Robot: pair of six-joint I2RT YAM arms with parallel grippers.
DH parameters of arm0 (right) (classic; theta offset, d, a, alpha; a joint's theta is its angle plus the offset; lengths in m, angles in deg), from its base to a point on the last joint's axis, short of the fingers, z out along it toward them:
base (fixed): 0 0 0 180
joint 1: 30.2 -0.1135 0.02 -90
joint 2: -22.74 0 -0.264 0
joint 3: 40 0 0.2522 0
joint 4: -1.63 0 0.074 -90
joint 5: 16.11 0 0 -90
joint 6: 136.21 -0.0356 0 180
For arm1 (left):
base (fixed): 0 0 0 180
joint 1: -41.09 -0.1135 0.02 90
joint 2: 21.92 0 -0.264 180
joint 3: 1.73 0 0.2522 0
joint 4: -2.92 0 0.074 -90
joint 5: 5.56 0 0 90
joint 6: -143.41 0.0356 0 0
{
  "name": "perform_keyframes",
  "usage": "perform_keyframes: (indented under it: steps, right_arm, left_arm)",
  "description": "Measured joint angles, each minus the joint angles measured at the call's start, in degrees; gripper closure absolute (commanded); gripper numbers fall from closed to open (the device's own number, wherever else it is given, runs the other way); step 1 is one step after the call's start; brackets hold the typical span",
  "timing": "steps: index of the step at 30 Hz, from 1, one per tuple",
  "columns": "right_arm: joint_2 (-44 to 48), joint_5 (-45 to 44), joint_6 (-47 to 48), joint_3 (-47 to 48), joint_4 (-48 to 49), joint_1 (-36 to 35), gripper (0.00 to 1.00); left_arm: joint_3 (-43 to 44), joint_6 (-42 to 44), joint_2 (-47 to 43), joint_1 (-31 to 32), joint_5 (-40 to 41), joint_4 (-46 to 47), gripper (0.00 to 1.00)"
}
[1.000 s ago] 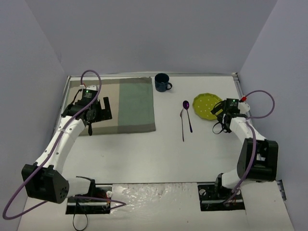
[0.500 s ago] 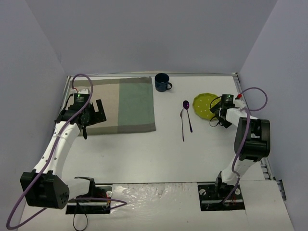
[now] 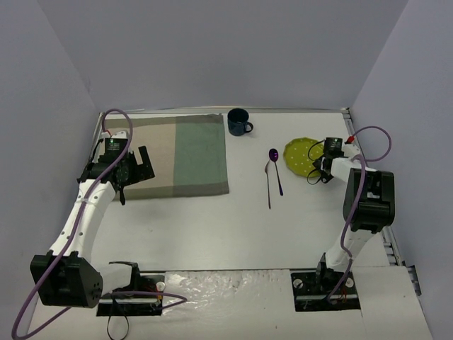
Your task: Set the dinner table for one person
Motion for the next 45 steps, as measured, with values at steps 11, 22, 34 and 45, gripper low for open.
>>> perform_keyframes:
  steps: [11, 22, 34, 45]
  right_arm:
    - [-0.4, 2.2, -0.5, 0.9, 0.6, 0.0, 1.00]
    - [7.2, 3.6, -0.5, -2.7, -1.7, 0.4, 1.00]
    - [15.6, 7.9, 1.3, -9.7, 0.4, 1.4, 1.00]
    - [20.2, 12.7, 2.0, -14.1, 5.8, 1.4, 1.00]
  left_arm:
    - [-0.8, 0.0, 0.1, 0.0, -0.7, 0.5, 0.03]
    - [-1.1, -0.2, 0.8, 1.9, -4.7, 2.1, 0.03]
    - [-1.1, -2.1, 0.9, 5.0, -8.1, 3.0, 0.03]
    - [0.7, -3.9, 3.8, 9.8, -8.5, 3.9, 0.03]
